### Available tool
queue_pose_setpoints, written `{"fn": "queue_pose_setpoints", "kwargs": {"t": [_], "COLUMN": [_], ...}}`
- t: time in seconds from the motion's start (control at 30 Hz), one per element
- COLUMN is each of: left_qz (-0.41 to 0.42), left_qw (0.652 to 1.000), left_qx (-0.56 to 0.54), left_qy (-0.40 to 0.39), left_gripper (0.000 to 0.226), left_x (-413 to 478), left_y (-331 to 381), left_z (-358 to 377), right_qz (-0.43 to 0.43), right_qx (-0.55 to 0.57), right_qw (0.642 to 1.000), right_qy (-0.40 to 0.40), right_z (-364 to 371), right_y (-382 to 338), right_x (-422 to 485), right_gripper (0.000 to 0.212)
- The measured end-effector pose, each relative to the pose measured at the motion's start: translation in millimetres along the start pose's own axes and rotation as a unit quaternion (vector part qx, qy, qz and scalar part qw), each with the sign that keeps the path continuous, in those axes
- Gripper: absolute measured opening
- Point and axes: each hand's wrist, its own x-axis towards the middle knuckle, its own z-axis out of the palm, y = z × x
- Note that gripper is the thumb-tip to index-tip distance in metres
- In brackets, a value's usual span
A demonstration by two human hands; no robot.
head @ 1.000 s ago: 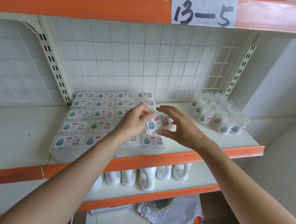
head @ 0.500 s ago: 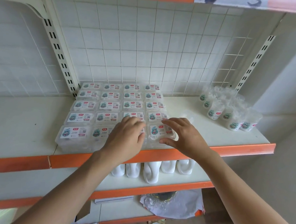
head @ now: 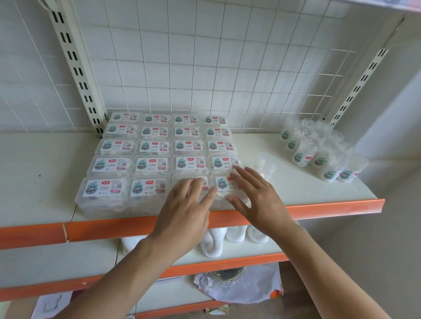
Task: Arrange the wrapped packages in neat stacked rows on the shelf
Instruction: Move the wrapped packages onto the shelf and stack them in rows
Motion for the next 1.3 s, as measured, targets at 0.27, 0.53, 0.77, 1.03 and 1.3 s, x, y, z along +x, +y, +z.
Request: {"fn": "queue_pose_setpoints", "kwargs": {"t": [0.27, 0.53, 0.77, 1.03, 1.3], "left_qz": [0.008, 0.033, -0.008, -0.073, -0.181], "left_qw": [0.999, 0.998, 0.998, 0.994, 0.954], "left_qx": [-0.036, -0.041, -0.033, -0.064, -0.237], "left_qy": [-0.004, 0.04, 0.058, 0.039, -0.013], "left_gripper": [0.045, 0.051, 0.044, 0.035, 0.065], "left_x": [7.7, 35.4, 79.7, 129.4, 169.7], "left_y": [-5.2, 13.8, 47.1, 101.1, 152.4], "left_z": [-3.0, 0.8, 2.8, 15.7, 30.2], "right_qz": [0.046, 0.179, 0.175, 0.121, 0.188], "right_qx": [0.012, -0.04, -0.022, 0.136, 0.264], "right_qw": [0.998, 0.983, 0.982, 0.981, 0.945], "right_qy": [-0.032, 0.018, -0.068, -0.06, -0.038], "right_z": [-6.7, -32.6, -41.5, -59.6, -100.1], "right_y": [-6.4, 17.0, 62.1, 108.0, 156.6], "right_x": [-4.8, -1.5, 27.4, 38.0, 40.9], "right_gripper": [0.065, 0.052, 0.05, 0.038, 0.039]}}
